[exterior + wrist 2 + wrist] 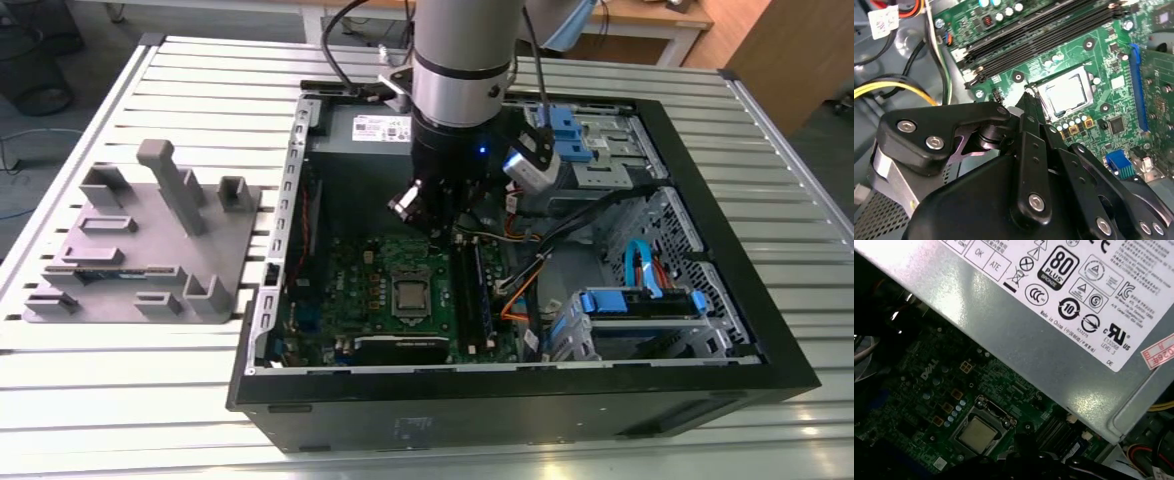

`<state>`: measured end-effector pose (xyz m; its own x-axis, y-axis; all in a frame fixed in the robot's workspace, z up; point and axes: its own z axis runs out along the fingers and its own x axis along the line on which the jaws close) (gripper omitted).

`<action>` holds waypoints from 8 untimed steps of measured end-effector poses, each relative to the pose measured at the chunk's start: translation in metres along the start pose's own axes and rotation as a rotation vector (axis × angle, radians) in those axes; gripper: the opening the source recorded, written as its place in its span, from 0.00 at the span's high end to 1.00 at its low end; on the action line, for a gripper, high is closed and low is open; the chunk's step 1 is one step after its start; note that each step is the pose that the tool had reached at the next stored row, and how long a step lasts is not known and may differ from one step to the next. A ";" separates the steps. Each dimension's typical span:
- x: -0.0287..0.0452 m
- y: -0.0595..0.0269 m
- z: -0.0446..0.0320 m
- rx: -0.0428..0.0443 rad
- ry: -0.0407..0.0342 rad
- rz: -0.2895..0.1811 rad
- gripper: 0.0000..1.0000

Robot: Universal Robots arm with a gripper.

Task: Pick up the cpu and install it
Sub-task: 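Install the first cpu locking lever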

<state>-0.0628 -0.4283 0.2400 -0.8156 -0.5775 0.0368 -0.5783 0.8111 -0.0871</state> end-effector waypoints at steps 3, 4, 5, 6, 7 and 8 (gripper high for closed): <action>0.0000 0.0000 0.0004 0.0104 0.0108 0.030 0.87; 0.0000 0.0000 0.0005 0.0137 0.0143 0.040 0.87; 0.0000 0.0001 0.0008 0.0165 0.0171 0.049 0.87; -0.0001 0.0001 0.0010 0.0187 0.0194 0.057 0.87; -0.0001 0.0001 0.0013 0.0208 0.0216 0.065 0.87; -0.0001 0.0001 0.0015 0.0227 0.0238 0.074 0.87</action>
<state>-0.0628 -0.4283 0.2385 -0.8562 -0.5139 0.0531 -0.5164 0.8488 -0.1130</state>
